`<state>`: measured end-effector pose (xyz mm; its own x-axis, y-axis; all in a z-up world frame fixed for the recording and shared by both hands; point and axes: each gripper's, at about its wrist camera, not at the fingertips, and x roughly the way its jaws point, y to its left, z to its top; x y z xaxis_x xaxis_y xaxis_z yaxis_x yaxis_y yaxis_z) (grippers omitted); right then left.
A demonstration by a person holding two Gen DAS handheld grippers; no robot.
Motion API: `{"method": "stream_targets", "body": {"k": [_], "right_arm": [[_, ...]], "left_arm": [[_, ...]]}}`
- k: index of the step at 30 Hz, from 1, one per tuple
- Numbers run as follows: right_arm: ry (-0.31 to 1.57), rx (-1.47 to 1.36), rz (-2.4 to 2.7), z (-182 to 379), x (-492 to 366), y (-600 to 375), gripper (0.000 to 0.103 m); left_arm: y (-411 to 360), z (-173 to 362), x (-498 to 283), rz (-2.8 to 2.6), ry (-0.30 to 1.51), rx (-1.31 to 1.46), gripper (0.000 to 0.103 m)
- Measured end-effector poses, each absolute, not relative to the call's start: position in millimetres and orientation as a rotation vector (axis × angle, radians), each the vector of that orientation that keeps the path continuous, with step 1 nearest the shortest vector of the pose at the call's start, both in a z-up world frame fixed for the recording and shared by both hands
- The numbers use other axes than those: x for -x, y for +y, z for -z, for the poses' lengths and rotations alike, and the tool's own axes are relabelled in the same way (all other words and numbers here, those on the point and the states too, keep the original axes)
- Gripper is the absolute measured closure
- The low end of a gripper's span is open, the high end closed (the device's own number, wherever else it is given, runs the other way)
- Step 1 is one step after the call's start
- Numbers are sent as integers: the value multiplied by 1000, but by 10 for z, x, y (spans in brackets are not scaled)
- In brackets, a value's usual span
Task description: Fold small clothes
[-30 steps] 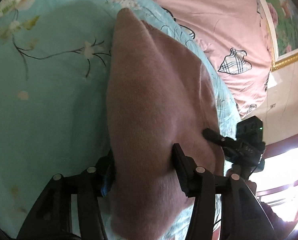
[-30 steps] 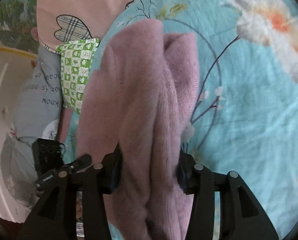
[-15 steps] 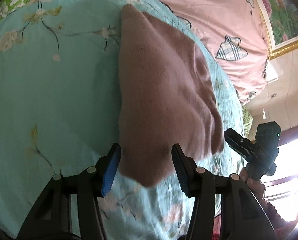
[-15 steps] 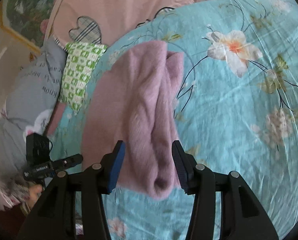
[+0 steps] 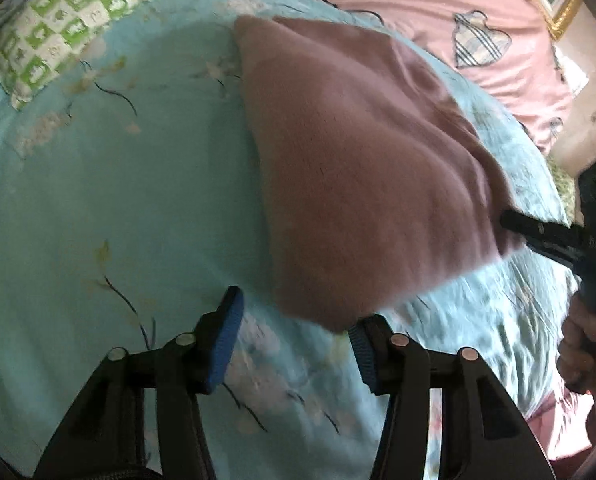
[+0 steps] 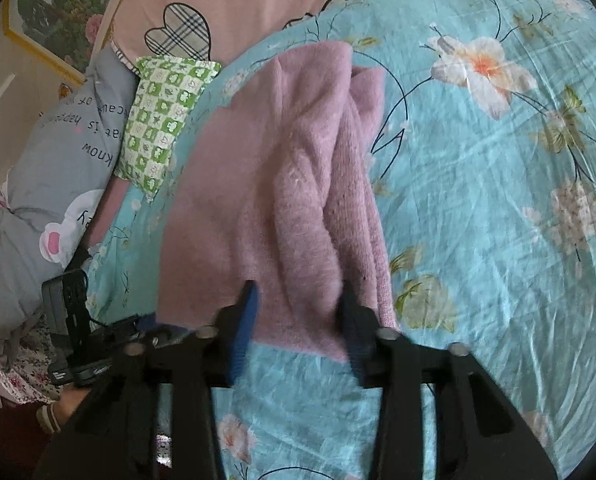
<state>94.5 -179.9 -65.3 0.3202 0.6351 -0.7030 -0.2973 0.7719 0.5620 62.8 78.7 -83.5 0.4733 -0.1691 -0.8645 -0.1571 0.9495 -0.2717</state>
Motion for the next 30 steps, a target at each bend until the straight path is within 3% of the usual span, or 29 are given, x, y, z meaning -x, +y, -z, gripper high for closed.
{"method": "stream_targets", "body": {"k": [1,2,4,8,13,19,21,24,30], "right_arm": [[1087,-353,-630,657,-956,-1789,91],[1090,-341,-630,652,-967,-1773,95],[1080,-330,-633,613,-965,-1774,96],[1019,-309,-646,439,-915,-1806,97],[1090,-184,-538,791,-1019,-1847,98],[1133,-238,-501,907,-1093,-1931,97],[1146,-247,-514,858,-1103,-1919,92],[1131,-280,-504,702,-1041,-1965,81],[999,-319,-582,229,-971,-1928,81]], "left_arm": [[806,821,-628,-7,1069,339,63],[829,782,-622,-25,1047,342,66],[862,694,-607,-37,1009,348,72],[855,745,-608,-42,1022,334,73],[815,969,-633,-25,1079,349,75],[843,997,-629,7,1112,368,74],[872,922,-582,26,1129,368,74],[912,729,-483,59,1120,384,74],[975,273,-591,149,1000,470,73]]}}
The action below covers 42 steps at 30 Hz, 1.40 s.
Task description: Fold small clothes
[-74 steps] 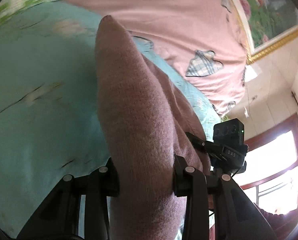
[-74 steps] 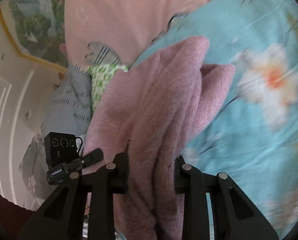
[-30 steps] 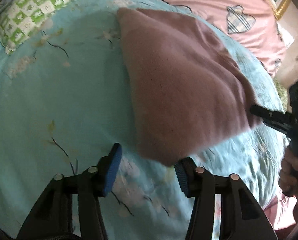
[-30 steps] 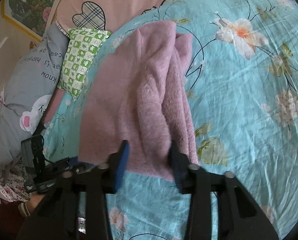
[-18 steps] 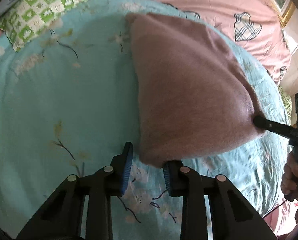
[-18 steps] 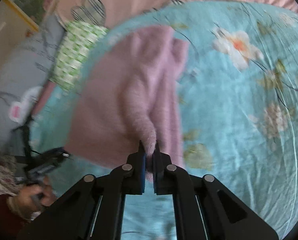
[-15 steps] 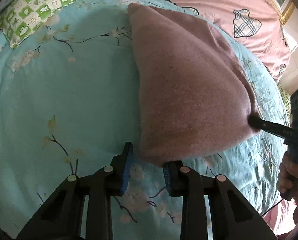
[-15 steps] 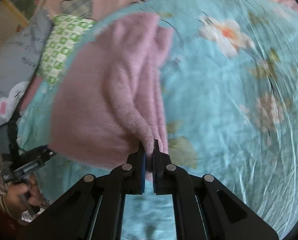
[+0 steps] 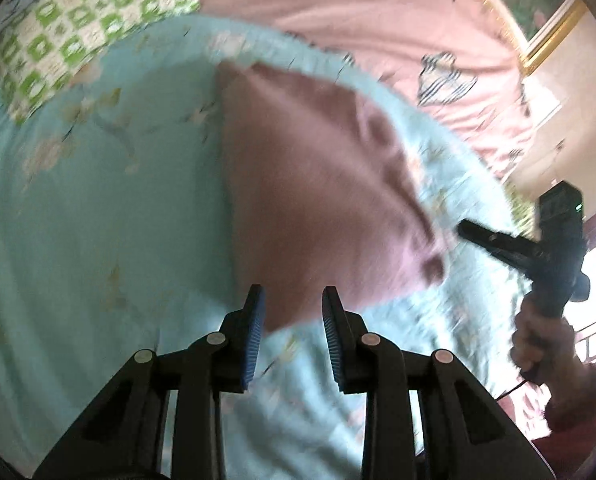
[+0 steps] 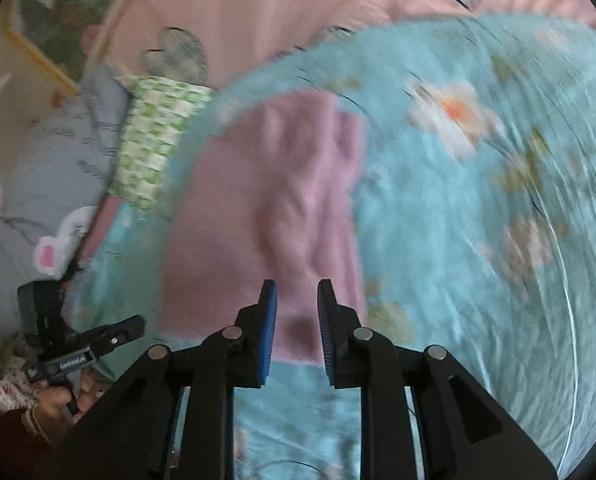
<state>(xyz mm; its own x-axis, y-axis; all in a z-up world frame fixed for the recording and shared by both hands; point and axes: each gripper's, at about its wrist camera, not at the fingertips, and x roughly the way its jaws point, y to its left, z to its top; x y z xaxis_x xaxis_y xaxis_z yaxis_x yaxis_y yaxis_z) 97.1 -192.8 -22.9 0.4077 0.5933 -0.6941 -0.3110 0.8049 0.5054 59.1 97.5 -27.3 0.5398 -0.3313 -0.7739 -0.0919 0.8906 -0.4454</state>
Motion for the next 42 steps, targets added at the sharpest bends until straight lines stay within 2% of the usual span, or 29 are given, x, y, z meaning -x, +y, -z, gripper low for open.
{"method": "stream_targets", "body": {"k": [6,8,10,15,19,25,28,30,31,34,37,39,42], "right_arm": [[1040,-326,-633,373,-1424,-1438,81],[1121,-316,-558,660,-1559,-1436,89],[1152,-342,-528,849,-1613,-1527,103],[1156,-382,-543,955,-1697,-1613,103],[1151,-399,-545,978,-1729,-1631,103],[1080,-336,-610,654,-1406,-1642,99],[1081,-249,-632,633,-1164,-1570,99],[1141,-182,-572,810,-1105,-1571,99],[1172,-169,-538,910,-1125,-1588,101],[1164,-245,-534,1071,-1159,-1728,103],[1151,-227,-527,967,-1111,-1728,103],[1122,-234,-537,831,-996,-1785,99],[1096,-244,-546,696,-805,-1811,99]], "left_arm": [[922,412,-1196,160,1001,529,73],[938,530,-1288,191,1031,548,72],[936,647,-1346,188,1047,548,72],[970,749,-1395,205,1055,549,71],[889,629,-1329,202,1058,490,73],[709,429,-970,303,1041,465,71],[621,601,-892,277,1088,414,71],[640,796,-897,266,1121,445,72],[641,858,-905,261,1129,447,75],[600,923,-937,256,1136,428,78],[522,776,-881,246,1125,377,73],[536,678,-778,245,1103,372,62],[588,602,-621,223,1083,388,56]]}}
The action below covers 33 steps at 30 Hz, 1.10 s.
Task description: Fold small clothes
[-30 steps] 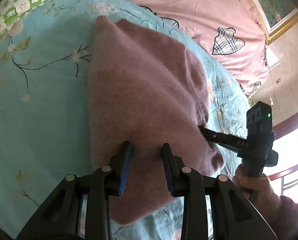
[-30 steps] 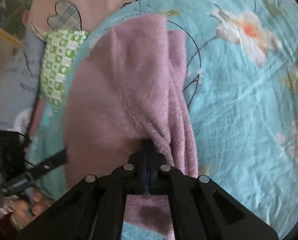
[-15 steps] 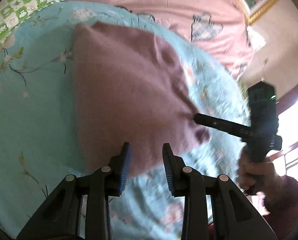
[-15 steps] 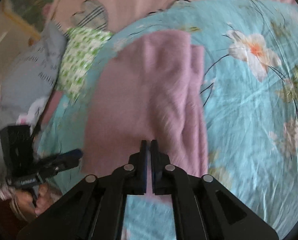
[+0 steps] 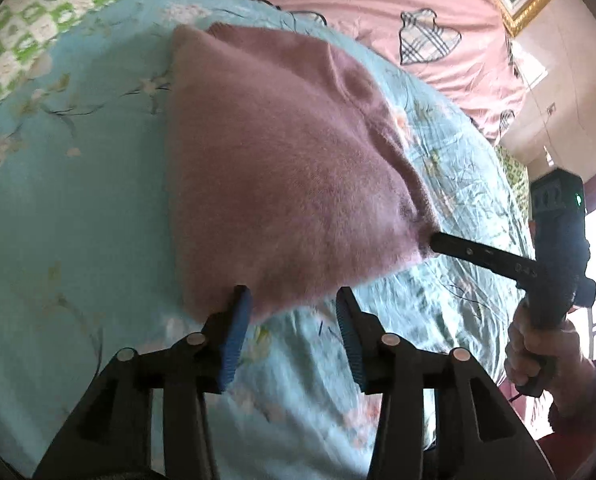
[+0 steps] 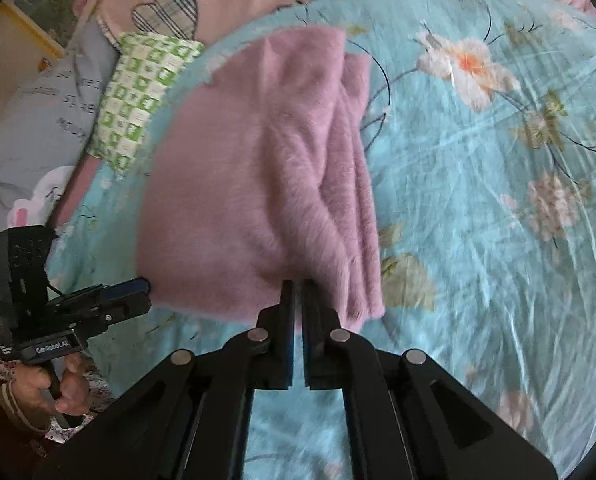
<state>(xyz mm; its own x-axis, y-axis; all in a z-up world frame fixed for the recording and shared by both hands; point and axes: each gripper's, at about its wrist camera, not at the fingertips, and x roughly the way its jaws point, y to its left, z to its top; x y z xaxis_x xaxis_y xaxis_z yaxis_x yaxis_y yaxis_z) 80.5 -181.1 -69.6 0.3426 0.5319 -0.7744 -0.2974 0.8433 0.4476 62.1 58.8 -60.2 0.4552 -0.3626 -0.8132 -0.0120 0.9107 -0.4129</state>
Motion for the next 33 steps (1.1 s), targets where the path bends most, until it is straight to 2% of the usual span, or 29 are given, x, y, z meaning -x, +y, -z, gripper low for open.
{"method": "stream_targets", "body": {"k": [5,9,10,12,13,14,18,24,26,33], "right_arm": [[1072,-231,-541,613,-502,-1833,98],[1052,-208,-542,602,-356,-1795,96],[1050,-204,-543,603,-331,-1776,91],[1041,-189,-539,604,-299,-1677,68],[1031,-179,-536,600,-267,-1658,52],[1009,-160,-535,585,-219,-1631,47],[977,-82,-549,579,-101,-1499,43],[976,28,-549,650,57,-1362,30],[961,50,-545,623,79,-1349,20],[864,91,-495,327,37,-1381,6]], "left_arm": [[636,518,-317,128,1051,338,38],[606,463,-138,67,1018,264,32],[624,465,-106,60,1013,247,31],[600,460,-37,45,998,208,27],[572,464,5,31,992,186,25],[551,474,40,16,988,170,22],[489,540,186,-19,978,119,22],[392,564,287,-24,992,37,22],[395,498,258,-31,981,25,22],[475,109,141,-73,883,25,18]]}}
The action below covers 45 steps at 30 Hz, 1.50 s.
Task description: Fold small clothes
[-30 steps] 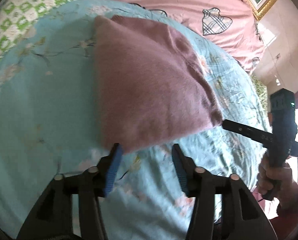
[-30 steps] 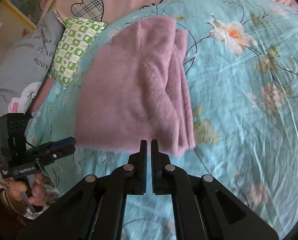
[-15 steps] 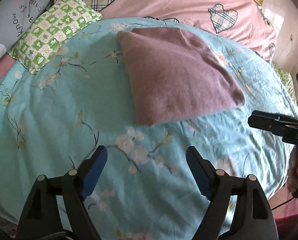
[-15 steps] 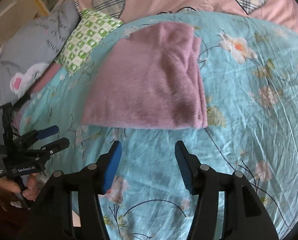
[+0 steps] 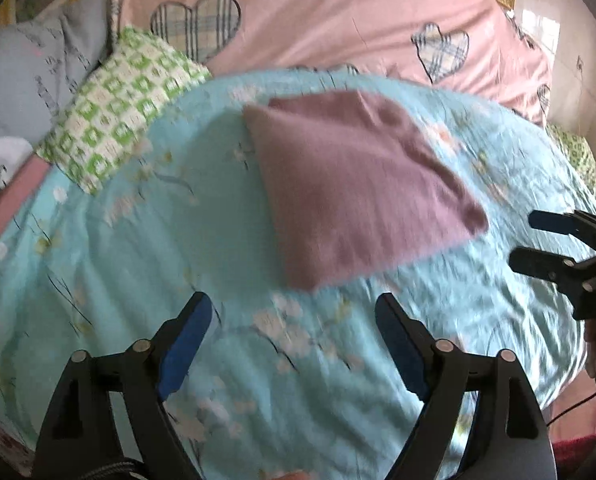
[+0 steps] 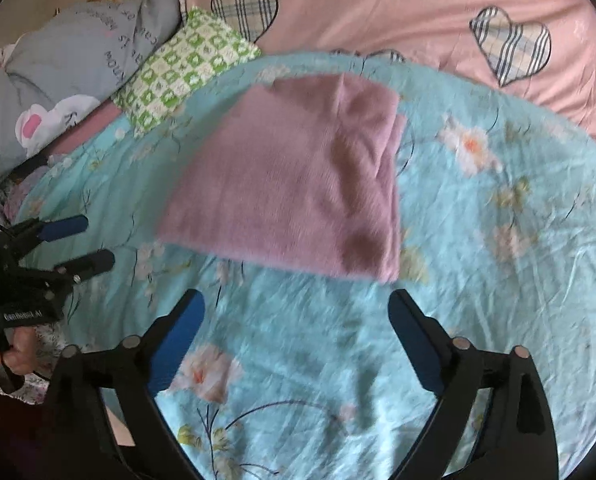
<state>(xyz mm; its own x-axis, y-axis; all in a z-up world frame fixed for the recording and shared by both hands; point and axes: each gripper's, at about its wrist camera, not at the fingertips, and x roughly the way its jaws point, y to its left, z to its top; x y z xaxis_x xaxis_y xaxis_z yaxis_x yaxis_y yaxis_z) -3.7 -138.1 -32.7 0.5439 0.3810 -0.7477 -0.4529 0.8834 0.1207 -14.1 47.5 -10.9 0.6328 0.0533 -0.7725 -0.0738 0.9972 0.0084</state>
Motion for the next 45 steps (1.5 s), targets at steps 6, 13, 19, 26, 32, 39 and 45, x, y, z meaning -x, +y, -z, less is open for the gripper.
{"method": "stream_targets", "body": {"k": [6,13,19,26,32,39,45], "right_arm": [[850,53,-485,243,-86,-1455,0],[899,45,-483,432,-227,-1356,0],[915,68,-500,491,-254,-1239,0],[923,73,-501,519,-311,-1224,0],[941,44,-498,538,-394,-1252,0],[932,43,-506,505,-449,-1279,0],[935,36,-508,498,-504,-1307,0]], "left_arm": [[505,116,-39,-106,877,5,14],[401,304,-194,-128,891,-22,14],[363,392,-292,-139,926,-9,14],[375,412,-348,-172,939,-9,14],[353,378,-393,-179,933,-15,14],[306,342,-447,-184,930,-19,14],[279,336,-480,-185,926,-31,14]]}}
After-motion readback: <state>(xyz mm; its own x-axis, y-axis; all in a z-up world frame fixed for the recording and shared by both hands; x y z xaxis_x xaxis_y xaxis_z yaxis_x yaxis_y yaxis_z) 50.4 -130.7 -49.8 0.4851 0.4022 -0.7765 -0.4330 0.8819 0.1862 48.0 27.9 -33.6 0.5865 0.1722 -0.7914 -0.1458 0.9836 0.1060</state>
